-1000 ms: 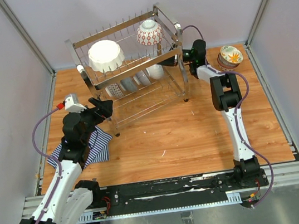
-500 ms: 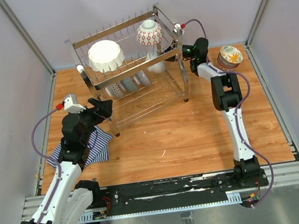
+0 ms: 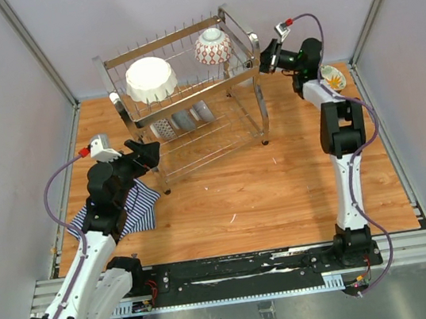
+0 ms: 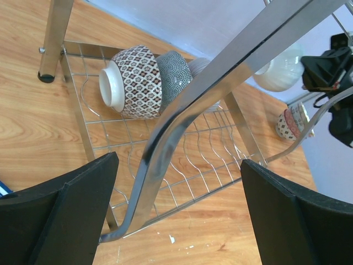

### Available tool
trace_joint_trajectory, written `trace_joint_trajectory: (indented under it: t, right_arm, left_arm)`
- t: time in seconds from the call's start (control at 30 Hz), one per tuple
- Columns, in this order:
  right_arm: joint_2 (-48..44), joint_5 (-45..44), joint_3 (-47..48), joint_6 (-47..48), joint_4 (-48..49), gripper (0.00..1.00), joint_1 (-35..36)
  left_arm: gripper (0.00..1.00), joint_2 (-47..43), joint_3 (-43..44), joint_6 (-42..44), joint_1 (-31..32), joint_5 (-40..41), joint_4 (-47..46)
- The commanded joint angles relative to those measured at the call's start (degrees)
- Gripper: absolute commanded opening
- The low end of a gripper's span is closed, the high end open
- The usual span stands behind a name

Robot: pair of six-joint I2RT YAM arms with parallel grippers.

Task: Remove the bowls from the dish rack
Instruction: Place the bowl at the corner of the board.

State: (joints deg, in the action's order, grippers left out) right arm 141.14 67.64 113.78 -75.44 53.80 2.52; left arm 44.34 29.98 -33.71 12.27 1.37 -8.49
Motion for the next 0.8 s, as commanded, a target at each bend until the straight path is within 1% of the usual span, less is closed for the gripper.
trace_joint_trajectory:
  t: [0.0,0.07,0.1,0.17,0.27,0.33,0.4,0.47,0.77]
  right_arm:
    - [-7.83,-2.76,-1.18,11.0,-7.77,0.01,-2.58]
    - [-9.89,-3.7,-1.87,17.18,-15.11,0.01,-3.43]
    - [-11.06,-4.53,-2.17,21.46,-20.41,0.01,-3.78]
    - [-13.39,-7.17,-1.85,31.55,-32.95,0.01,-4.16]
    - [-15.64,-14.96,1.86,47.3,-55.74,0.01,-4.11]
    - [-15.88,-19.45,4.3,53.34,-64.39,0.01,-4.11]
    - [-15.79,-23.62,5.89,57.98,-70.63,0.01,-4.11]
    - [-15.85,-27.29,6.69,60.79,-74.89,0.01,-4.04]
    - [-13.49,-42.05,11.52,70.08,-87.64,0.01,-1.81]
  left_arm:
    - [0.98,-1.05,-0.31,-0.21,0.64,-0.3,-0.88]
    - [0.98,-1.22,-0.22,-0.29,0.63,-0.37,-0.84]
    - [0.98,-1.25,-0.19,-0.28,0.65,-0.4,-0.8]
    - [0.98,-1.32,-0.18,-0.3,0.62,-0.39,-0.74]
    - [0.98,-1.19,0.04,-0.37,0.6,-0.7,-0.73]
    - [0.98,-1.12,0.08,-0.47,0.64,-0.95,-0.71]
    - [0.98,-0.96,0.23,-0.6,0.69,-1.09,-0.7]
    - [0.98,-0.68,0.31,-0.74,0.73,-1.34,-0.65]
    - [0.98,0.23,1.01,-0.65,0.81,-1.91,-0.54]
